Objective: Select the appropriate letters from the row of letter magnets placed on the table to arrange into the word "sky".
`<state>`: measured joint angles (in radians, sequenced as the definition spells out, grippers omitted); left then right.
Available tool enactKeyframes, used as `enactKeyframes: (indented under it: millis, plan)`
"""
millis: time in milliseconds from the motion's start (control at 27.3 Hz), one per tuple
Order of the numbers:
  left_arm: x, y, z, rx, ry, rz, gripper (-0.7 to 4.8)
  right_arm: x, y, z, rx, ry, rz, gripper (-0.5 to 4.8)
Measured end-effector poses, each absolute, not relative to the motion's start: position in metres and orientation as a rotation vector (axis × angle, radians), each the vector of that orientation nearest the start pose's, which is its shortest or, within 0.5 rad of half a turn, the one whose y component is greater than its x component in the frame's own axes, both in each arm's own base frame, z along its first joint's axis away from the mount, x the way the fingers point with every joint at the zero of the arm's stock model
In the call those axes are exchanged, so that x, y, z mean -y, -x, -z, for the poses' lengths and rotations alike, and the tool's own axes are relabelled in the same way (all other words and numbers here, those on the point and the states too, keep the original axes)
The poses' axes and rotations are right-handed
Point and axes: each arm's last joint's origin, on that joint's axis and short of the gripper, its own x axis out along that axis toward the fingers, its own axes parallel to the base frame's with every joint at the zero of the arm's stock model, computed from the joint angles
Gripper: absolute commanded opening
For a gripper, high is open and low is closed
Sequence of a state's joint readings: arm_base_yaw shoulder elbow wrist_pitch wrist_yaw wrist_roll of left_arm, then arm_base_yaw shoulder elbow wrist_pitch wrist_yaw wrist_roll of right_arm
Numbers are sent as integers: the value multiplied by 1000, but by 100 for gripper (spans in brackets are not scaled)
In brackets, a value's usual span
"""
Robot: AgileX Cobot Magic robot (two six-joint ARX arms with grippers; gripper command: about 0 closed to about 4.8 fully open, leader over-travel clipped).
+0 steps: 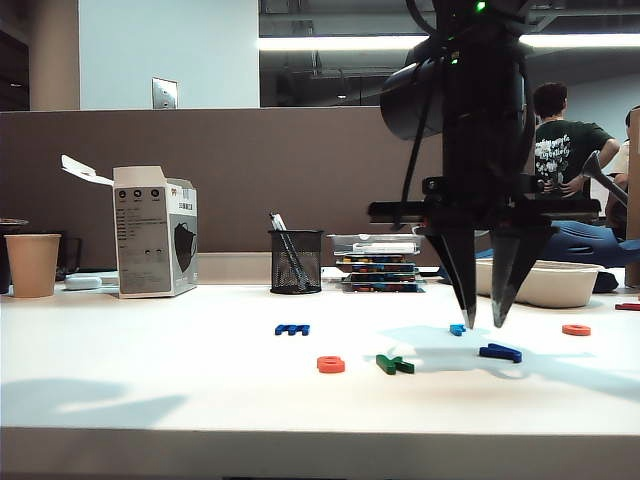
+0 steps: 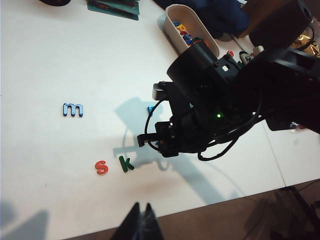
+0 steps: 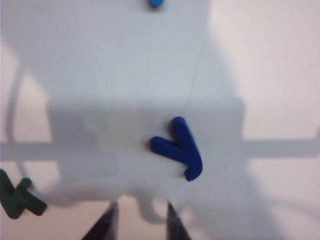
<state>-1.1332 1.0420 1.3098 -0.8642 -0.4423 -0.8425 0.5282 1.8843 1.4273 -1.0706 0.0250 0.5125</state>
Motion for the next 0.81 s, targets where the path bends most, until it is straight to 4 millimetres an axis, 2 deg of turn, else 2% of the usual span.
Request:
enactKeyframes:
  millis: [220, 257, 330, 477, 587, 660, 807]
  plan:
    - [162, -90, -401, -664, 366, 435, -5, -175, -311, -204, -1459, 160, -135, 123]
    - [162, -90, -401, -664, 367, 435, -5, -173, -312, -204, -1452, 168, -140, 157]
    - [162, -90, -401, -664, 367, 435, -5, -165, -317, -204, -1448, 188, -160, 184]
    - [162, -90, -401, -664, 367, 435, -5, -157, -321, -204, -1454, 220, -217, 186]
    - [162, -90, -401, -664, 366, 435, -5, -158, -320, -204, -1455, 266, -274, 211]
    - [162, -90, -401, -664, 366, 435, -5, -160, -319, -204, -1459, 284, -355, 213]
    - [162, -90, -401, -664, 367, 435, -5, -161, -319, -201, -1469, 295, -389, 214]
